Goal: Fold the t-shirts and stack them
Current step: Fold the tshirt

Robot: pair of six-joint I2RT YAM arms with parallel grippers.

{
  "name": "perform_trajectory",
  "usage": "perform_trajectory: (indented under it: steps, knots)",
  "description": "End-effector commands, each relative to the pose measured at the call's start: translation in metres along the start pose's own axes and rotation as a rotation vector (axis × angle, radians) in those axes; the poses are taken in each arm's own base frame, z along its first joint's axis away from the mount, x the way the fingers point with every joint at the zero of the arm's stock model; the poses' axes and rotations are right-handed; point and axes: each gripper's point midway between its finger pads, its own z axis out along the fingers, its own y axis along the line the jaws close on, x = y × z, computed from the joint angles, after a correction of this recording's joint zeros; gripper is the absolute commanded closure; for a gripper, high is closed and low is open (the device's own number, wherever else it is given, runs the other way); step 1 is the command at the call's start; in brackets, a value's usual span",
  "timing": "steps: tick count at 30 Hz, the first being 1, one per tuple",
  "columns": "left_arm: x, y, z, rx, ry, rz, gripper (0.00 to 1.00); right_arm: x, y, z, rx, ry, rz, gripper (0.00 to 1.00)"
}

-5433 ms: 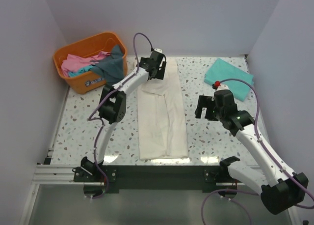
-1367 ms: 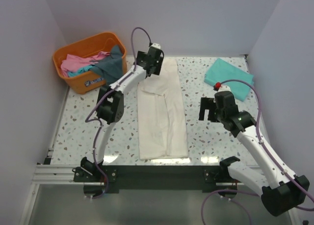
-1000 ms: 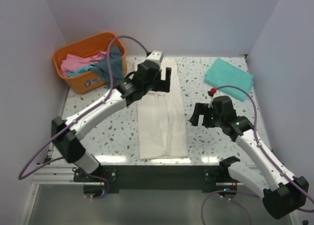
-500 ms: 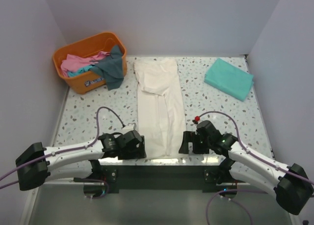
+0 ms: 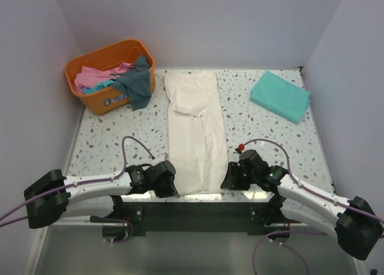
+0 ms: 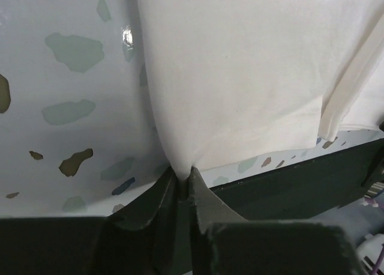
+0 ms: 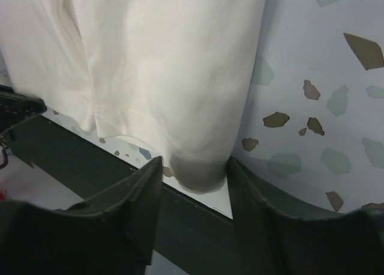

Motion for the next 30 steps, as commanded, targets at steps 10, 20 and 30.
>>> perform_trajectory:
  steps: [10, 20, 30]
  knots:
    - [0.011, 0.002, 0.001, -0.012, 0.022, 0.019, 1.00, 0.031, 0.001, 0.001, -0.019, 0.091, 0.016, 1.00]
    - [0.001, -0.035, -0.041, 0.007, -0.057, 0.089, 1.00, 0.008, 0.017, -0.046, -0.007, -0.074, -0.026, 1.00]
    - [-0.119, -0.072, -0.054, -0.019, -0.339, 0.077, 1.00, -0.115, 0.046, -0.079, 0.227, -0.495, -0.122, 1.00]
